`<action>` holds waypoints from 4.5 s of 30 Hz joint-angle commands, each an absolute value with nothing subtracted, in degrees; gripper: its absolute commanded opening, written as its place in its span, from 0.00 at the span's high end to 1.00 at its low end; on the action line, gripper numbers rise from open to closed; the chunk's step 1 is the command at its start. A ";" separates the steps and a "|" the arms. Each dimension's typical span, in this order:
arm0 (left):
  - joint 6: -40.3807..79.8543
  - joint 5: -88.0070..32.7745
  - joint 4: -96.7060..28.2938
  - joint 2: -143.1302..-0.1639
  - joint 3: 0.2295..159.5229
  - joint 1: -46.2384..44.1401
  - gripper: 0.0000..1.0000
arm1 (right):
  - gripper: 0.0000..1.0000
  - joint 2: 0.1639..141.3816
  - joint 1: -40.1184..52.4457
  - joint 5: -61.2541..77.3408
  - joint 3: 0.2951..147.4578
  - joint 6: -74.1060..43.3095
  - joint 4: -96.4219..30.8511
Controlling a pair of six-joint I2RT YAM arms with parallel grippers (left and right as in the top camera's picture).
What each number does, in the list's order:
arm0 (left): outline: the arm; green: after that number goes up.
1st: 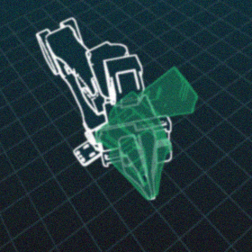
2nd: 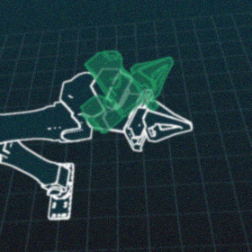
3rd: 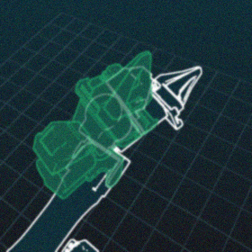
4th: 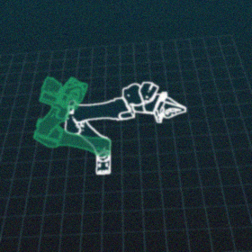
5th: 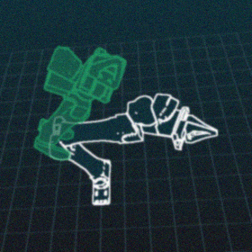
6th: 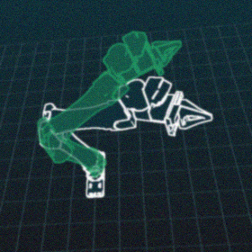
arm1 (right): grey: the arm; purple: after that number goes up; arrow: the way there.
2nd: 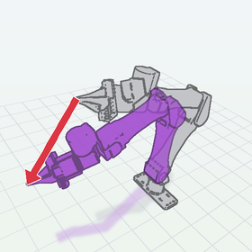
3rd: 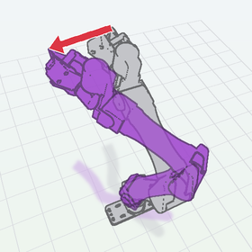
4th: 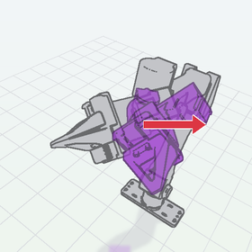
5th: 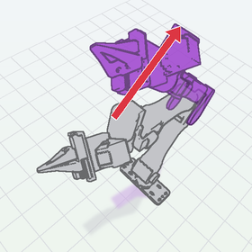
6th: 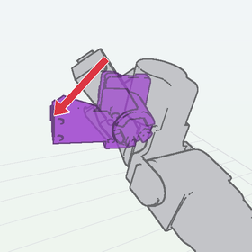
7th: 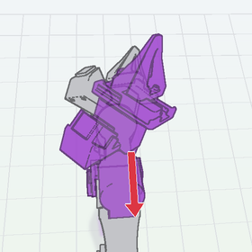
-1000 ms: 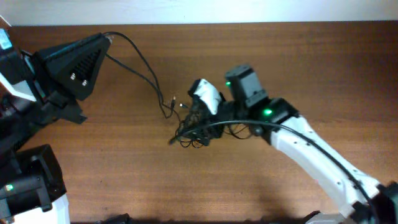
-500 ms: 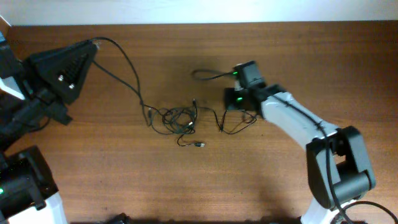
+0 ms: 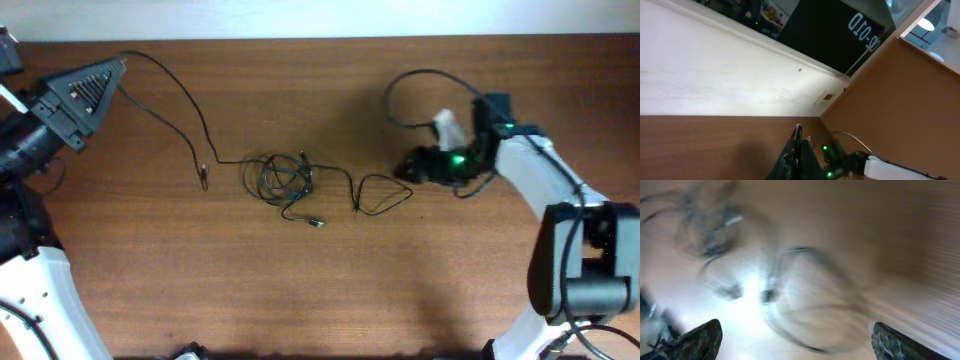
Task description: Untangle cables
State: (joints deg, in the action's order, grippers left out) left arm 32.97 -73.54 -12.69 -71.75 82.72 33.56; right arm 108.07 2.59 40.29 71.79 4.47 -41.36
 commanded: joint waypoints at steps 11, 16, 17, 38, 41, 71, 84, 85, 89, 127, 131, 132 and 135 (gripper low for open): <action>31.57 -73.76 -12.73 -71.50 82.96 32.14 1.00 | 0.02 115.42 38.28 6.04 71.53 -1.58 -10.35; 31.57 -73.78 -12.73 -71.50 82.96 32.14 1.00 | 0.91 116.03 36.53 4.25 71.66 -3.62 -12.60; 31.55 -73.78 -12.73 -71.50 82.96 32.14 1.00 | 0.96 114.50 35.00 2.15 71.70 -6.15 -15.38; 29.89 -74.22 -12.78 -71.50 82.96 33.12 1.00 | 0.47 119.83 38.61 6.02 71.68 11.77 2.24; 29.89 -74.19 -12.78 -71.50 82.96 33.12 1.00 | 0.96 115.68 37.10 -3.77 71.70 8.40 -1.91; 3.88 -28.71 -39.35 -86.52 82.96 46.26 1.00 | 0.96 107.42 -24.84 8.38 71.53 -0.51 -37.28; 2.11 -26.46 2.63 -103.79 82.96 29.34 1.00 | 0.96 107.42 -8.71 8.62 71.53 -0.51 -40.16; 2.13 -23.57 -2.72 -107.85 82.96 28.86 0.86 | 0.96 107.42 -8.49 8.62 71.50 -0.49 -41.01; 5.87 -16.10 -13.67 -114.76 82.98 29.52 0.01 | 0.94 107.42 -8.51 8.67 71.50 -0.51 -44.27; 6.59 -19.68 -49.36 -75.29 82.85 -18.57 0.01 | 0.02 56.12 -20.64 15.55 77.49 -0.93 -65.25; 6.55 -16.25 -49.41 -81.56 82.70 -25.82 0.01 | 0.02 56.01 -20.67 9.26 77.49 -0.93 -69.12; 6.55 -14.90 -49.39 -83.22 82.65 -26.83 0.01 | 0.02 56.01 -20.67 8.23 77.49 -0.93 -69.45; 6.57 -13.69 -49.34 -90.72 82.65 -30.85 0.01 | 0.01 56.31 -20.67 8.27 77.47 -0.93 -69.47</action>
State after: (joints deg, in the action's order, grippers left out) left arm 7.29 -15.59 -49.47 -86.46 82.98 -28.25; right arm 56.21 -20.38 9.87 76.99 -0.47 -69.43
